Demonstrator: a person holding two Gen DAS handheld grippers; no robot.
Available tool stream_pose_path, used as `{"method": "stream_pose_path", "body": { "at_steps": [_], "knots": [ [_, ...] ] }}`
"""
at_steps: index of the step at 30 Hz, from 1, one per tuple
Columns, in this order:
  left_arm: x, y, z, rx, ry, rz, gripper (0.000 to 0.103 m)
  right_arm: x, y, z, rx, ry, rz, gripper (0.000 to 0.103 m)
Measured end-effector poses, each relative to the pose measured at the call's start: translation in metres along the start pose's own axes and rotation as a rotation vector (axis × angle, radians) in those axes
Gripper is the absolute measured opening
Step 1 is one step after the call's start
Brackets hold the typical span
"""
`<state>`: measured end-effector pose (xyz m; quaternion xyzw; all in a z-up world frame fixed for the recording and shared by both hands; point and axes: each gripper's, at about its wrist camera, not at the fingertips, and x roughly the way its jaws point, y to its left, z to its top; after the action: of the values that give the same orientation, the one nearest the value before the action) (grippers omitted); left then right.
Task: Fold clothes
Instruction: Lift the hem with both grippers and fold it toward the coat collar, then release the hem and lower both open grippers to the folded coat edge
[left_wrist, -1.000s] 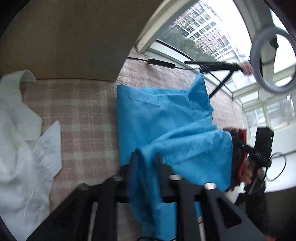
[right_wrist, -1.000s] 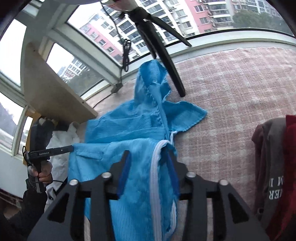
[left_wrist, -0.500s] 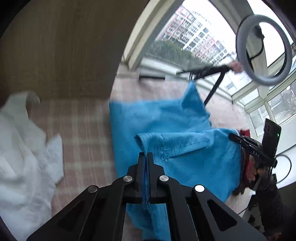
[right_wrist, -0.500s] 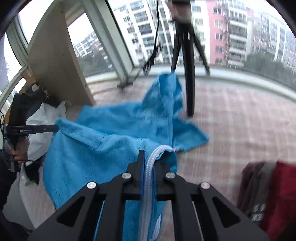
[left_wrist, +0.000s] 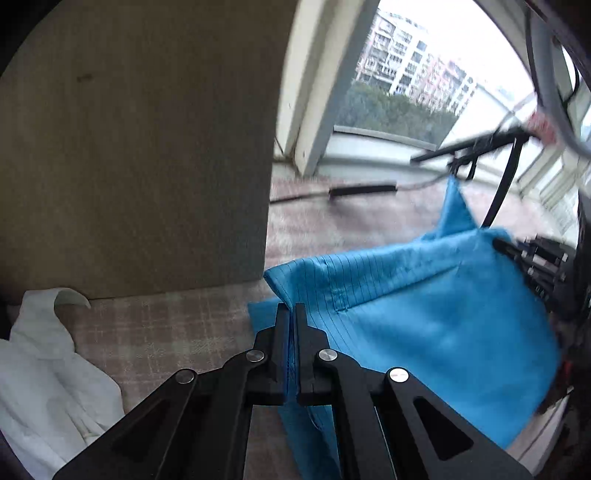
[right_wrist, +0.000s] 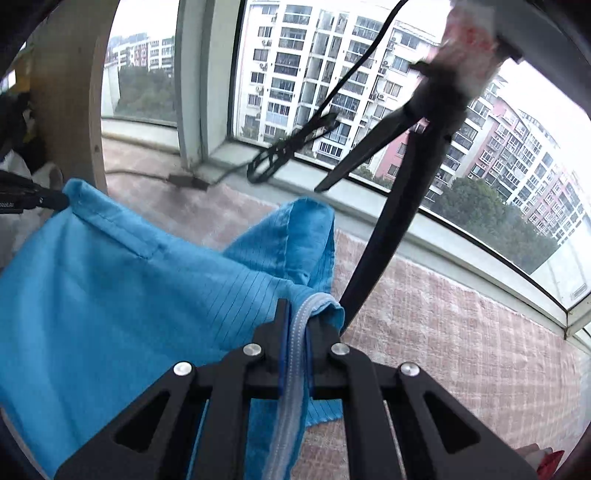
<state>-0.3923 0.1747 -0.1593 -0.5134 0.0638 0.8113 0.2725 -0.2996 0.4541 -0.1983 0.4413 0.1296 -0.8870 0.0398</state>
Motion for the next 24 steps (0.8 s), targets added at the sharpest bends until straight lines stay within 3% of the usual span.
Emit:
{"method": "stream_pose_path", "body": {
  "at_steps": [3,7,11,15,20,23,24],
  "knots": [
    [0.006,0.002,-0.002,0.002,0.032,0.038,0.010,0.011,0.006,-0.003,-0.032,0.040,-0.007,0.012],
    [-0.011,0.006,0.000,-0.005,0.021,0.038,0.012,0.000,0.003,0.002,-0.003,0.055,0.007,0.020],
    [-0.050,0.004,-0.005,0.057,-0.022,0.073,0.010,-0.041,-0.006,0.002,0.041,0.025,0.026,0.039],
    [-0.095,-0.006,-0.024,0.109,-0.056,0.057,0.010,-0.102,-0.014,-0.013,0.055,-0.056,-0.023,0.041],
    [-0.136,-0.050,-0.080,0.162,-0.068,-0.073,0.011,-0.164,0.008,-0.069,0.142,-0.099,0.235,0.041],
    [-0.122,-0.077,-0.112,0.189,-0.013,-0.159,0.013,-0.165,0.037,-0.107,0.152,-0.022,0.309,0.041],
    [-0.108,-0.081,-0.116,0.186,0.010,-0.149,0.014,-0.164,0.039,-0.117,0.178,-0.007,0.304,0.041]
  ]
}}
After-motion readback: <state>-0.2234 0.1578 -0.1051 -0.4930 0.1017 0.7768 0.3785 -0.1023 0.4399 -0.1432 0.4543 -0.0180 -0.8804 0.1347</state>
